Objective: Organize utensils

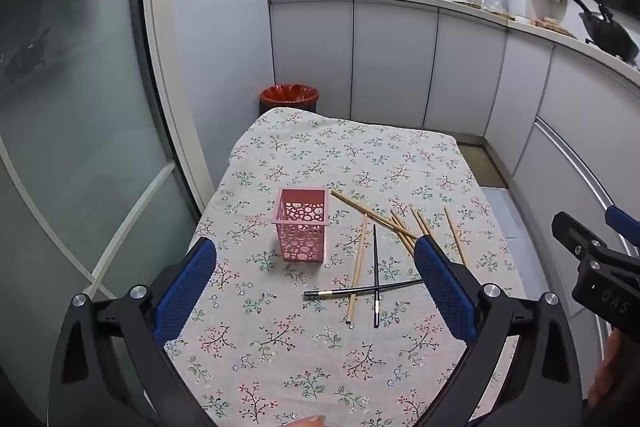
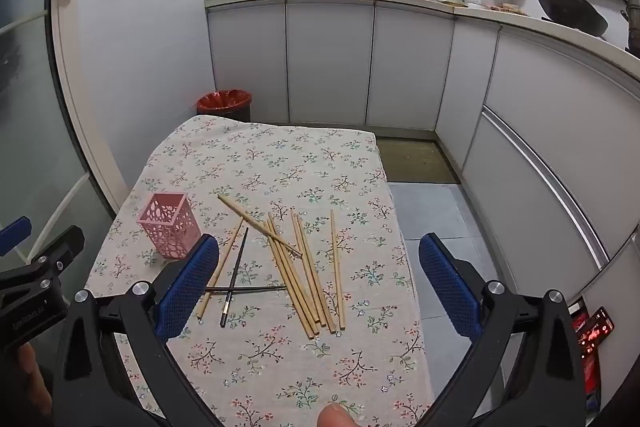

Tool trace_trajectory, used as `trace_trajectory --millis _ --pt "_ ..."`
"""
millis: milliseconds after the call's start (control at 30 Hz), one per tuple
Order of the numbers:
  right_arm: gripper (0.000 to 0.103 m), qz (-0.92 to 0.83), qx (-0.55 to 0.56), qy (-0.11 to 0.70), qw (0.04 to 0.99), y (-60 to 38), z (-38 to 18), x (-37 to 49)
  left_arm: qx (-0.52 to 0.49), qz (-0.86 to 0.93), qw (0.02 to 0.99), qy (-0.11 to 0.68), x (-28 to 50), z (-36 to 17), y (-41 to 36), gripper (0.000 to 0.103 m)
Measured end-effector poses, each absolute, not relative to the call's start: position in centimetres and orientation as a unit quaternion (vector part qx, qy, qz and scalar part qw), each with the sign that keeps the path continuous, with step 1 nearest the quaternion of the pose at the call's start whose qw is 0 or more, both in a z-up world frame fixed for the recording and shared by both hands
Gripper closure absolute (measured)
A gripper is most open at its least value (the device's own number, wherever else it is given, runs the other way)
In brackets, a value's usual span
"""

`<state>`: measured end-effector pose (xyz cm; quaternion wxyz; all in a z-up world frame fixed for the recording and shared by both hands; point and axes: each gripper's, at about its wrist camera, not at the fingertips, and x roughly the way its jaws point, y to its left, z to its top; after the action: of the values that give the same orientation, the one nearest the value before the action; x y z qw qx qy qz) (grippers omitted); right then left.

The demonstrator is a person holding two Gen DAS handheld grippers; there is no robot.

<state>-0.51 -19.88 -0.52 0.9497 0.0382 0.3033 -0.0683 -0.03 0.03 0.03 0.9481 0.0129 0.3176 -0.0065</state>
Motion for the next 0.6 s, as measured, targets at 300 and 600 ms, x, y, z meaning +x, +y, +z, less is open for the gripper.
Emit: trace_trajectory --millis 300,600 --pt "0.007 -0.063 0.045 0.302 0.95 -19.8 -0.5 -0.4 0.012 -0.009 0.948 0.317 0.1 0.0 0.2 0.007" --pt "0.007 -0.062 0.044 0.295 0.952 -19.6 -0.2 -0.5 0.007 -0.008 0.953 0.304 0.1 1.6 1.3 0.007"
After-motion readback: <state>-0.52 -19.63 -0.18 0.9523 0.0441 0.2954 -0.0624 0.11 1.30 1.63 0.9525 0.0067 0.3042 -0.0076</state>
